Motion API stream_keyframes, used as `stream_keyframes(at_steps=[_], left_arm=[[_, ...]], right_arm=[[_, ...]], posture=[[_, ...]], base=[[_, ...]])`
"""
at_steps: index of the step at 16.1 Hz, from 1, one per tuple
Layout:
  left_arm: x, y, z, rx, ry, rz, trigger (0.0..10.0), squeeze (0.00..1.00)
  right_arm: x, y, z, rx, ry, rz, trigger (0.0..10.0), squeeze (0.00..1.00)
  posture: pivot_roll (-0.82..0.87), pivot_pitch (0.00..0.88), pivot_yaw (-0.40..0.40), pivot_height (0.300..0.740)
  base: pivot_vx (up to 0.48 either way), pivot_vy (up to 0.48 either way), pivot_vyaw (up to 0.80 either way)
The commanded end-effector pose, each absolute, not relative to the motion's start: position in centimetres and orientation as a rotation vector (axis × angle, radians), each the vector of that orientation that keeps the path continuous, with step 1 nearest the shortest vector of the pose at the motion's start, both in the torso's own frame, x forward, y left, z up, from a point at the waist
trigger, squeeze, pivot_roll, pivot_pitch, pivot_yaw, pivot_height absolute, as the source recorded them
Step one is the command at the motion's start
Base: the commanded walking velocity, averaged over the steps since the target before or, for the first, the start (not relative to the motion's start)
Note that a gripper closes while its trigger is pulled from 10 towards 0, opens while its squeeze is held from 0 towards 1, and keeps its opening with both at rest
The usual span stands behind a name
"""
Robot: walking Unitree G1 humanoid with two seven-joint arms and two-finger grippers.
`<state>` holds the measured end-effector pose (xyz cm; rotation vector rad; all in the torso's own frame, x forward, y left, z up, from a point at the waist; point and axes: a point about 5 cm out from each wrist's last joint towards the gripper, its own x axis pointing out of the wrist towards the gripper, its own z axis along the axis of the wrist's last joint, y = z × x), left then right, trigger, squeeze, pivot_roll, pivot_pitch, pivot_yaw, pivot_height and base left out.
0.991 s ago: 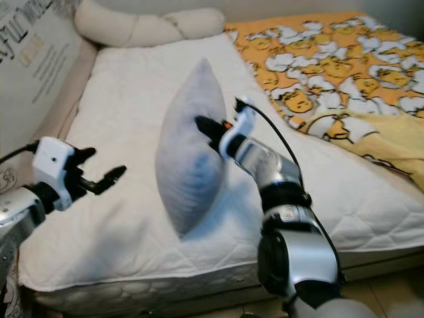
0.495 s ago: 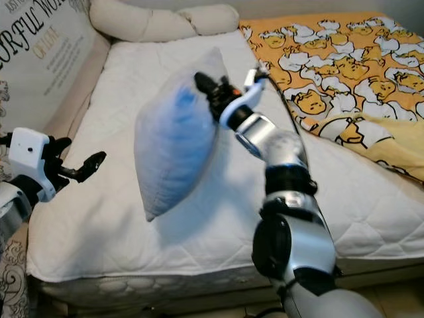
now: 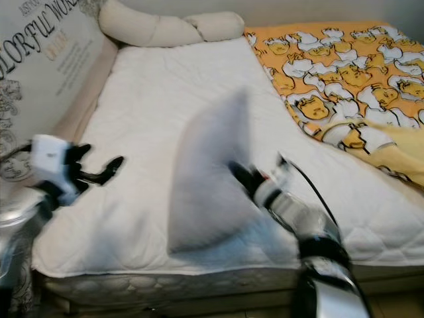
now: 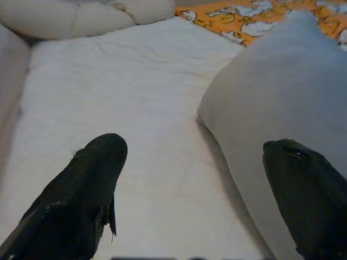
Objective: Clean up the room
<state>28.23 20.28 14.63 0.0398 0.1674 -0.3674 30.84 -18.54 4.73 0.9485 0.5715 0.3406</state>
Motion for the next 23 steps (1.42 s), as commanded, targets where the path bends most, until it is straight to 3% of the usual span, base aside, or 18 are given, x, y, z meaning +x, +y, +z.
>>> stream_keyframes(at_steps=[1,2,6,10,14,17,18,19,23], left_arm=[[29.2,18.8,14.5,0.023,0.164,-0.426,10.0,0.00],[30.0,17.6,13.6,-0.012,0.189,-0.472,10.0,1.00],[31.8,14.2,10.0,-0.126,0.303,-0.575,10.0,1.00],[32.3,12.4,6.8,-0.187,0.401,-0.565,10.0,1.00],[30.8,8.1,3.4,-0.429,0.523,-0.615,10.0,1.00],[30.0,6.0,2.7,-0.447,0.571,-0.707,10.0,1.00],[29.8,5.7,2.3,-0.417,0.599,-0.716,8.1,0.78],[29.6,5.7,2.1,-0.374,0.616,-0.729,0.0,0.00],[29.9,6.4,1.7,-0.338,0.649,-0.664,0.0,0.00]], right_arm=[[29.1,-18.8,1.8,0.858,0.715,0.241,0.0,0.00],[28.7,-19.4,1.1,0.796,0.746,0.181,0.0,0.00],[28.8,-19.7,0.9,0.665,0.770,0.183,0.0,0.00],[29.0,-19.4,1.0,0.626,0.772,0.203,0.0,0.00],[29.1,-19.5,1.5,0.663,0.748,0.232,0.0,0.00],[29.2,-19.0,1.7,0.677,0.741,0.264,0.0,0.00],[29.3,-18.7,1.8,0.680,0.738,0.276,0.0,0.00],[29.4,-18.4,1.8,0.683,0.736,0.280,0.0,0.00],[29.6,-17.4,2.2,0.677,0.722,0.318,0.0,0.00]], posture=[[-0.09,0.000,0.067,0.740],[-0.09,0.000,0.069,0.740],[-0.12,0.000,0.056,0.740],[-0.14,0.000,0.047,0.740],[-0.18,0.000,0.048,0.740],[-0.18,0.000,0.048,0.740],[-0.18,0.000,0.053,0.740],[-0.18,0.000,0.056,0.740],[-0.18,0.000,0.066,0.740]], base=[[0.000,0.000,0.00],[0.000,0.000,0.00],[0.000,0.000,0.00],[0.000,0.000,0.00],[0.000,0.000,0.00],[0.000,0.000,0.00],[0.000,0.000,0.00],[0.000,0.000,0.00],[0.000,0.000,0.00]])
